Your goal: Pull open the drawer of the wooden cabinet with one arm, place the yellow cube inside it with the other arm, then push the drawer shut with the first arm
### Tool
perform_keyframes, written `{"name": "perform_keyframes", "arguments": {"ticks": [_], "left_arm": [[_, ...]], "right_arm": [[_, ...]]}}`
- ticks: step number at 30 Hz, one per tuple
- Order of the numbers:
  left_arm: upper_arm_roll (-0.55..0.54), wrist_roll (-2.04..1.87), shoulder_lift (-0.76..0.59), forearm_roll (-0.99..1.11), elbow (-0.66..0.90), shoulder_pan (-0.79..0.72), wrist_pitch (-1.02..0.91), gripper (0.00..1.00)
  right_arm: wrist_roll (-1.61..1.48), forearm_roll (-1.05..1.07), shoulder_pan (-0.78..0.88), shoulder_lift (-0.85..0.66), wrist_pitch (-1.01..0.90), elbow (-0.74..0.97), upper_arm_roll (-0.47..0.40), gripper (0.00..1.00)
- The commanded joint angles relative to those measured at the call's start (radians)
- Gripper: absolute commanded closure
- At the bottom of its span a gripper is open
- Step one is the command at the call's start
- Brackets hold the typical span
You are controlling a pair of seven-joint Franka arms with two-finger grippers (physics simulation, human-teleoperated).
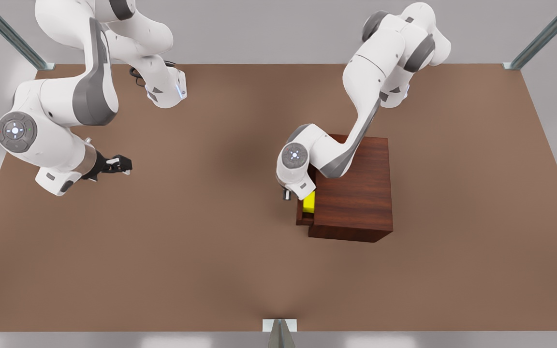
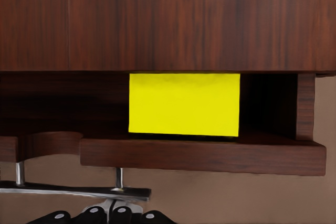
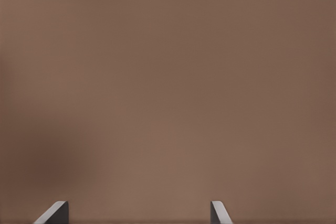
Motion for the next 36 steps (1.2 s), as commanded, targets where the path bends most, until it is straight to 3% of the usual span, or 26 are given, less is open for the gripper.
{"name": "perform_keyframes", "arguments": {"ticks": [1, 18, 21, 22, 23, 24, 26, 27, 28, 29, 31, 36], "left_arm": [[0.0, 0.144, -0.022, 0.004, -0.035, 0.017, -0.001, 0.79], [0.0, 0.146, -0.078, 0.035, -0.09, 0.058, -0.008, 0.79], [-0.046, 0.091, -0.081, -0.023, 0.011, 0.058, -0.027, 0.79], [-0.044, 0.097, -0.082, -0.036, 0.128, 0.076, -0.169, 0.56], [-0.046, 0.112, -0.082, -0.037, 0.267, 0.119, -0.353, 0.0], [-0.057, 0.265, -0.116, -0.037, 0.324, 0.182, -0.499, 0.0], [-0.08, 1.228, -0.231, -0.031, 0.332, 0.415, -0.831, 0.0], [-0.08, 1.69, -0.268, 0.035, 0.332, 0.529, -0.898, 0.0], [-0.08, 2.024, -0.271, 0.16, 0.35, 0.543, -0.95, 0.0], [-0.078, 2.164, -0.269, 0.23, 0.401, 0.543, -0.996, 0.0], [-0.144, 2.166, -0.469, 0.176, 0.028, 0.61, -0.608, 0.0], [-0.17, 2.169, -0.447, 0.153, 0.103, 0.606, -0.749, 0.0]], "right_arm": [[0.004, 0.0, 0.0, 0.001, 0.005, 0.0, 0.001, 0.0], [0.004, 0.002, 0.002, 0.004, 0.006, 0.002, 0.002, 0.0], [0.004, 0.002, 0.002, 0.004, 0.006, 0.002, 0.002, 0.0], [0.004, 0.002, 0.002, 0.004, 0.006, 0.002, 0.002, 0.0], [0.004, 0.002, 0.002, 0.004, 0.006, 0.002, 0.002, 0.0], [0.004, 0.002, 0.002, 0.004, 0.006, 0.002, 0.002, 0.0], [0.007, 0.003, 0.008, 0.003, 0.005, 0.005, 0.002, 0.0], [0.016, 0.005, 0.008, 0.003, -0.001, 0.012, 0.002, 0.0], [0.025, 0.007, 0.003, 0.003, -0.006, 0.016, 0.002, 0.0], [0.022, 0.007, 0.002, 0.003, -0.006, 0.016, 0.002, 0.0], [0.022, 0.007, 0.0, 0.004, -0.006, 0.016, 0.002, 0.0], [0.021, 0.007, 0.002, 0.003, -0.006, 0.016, 0.002, 0.0]]}}
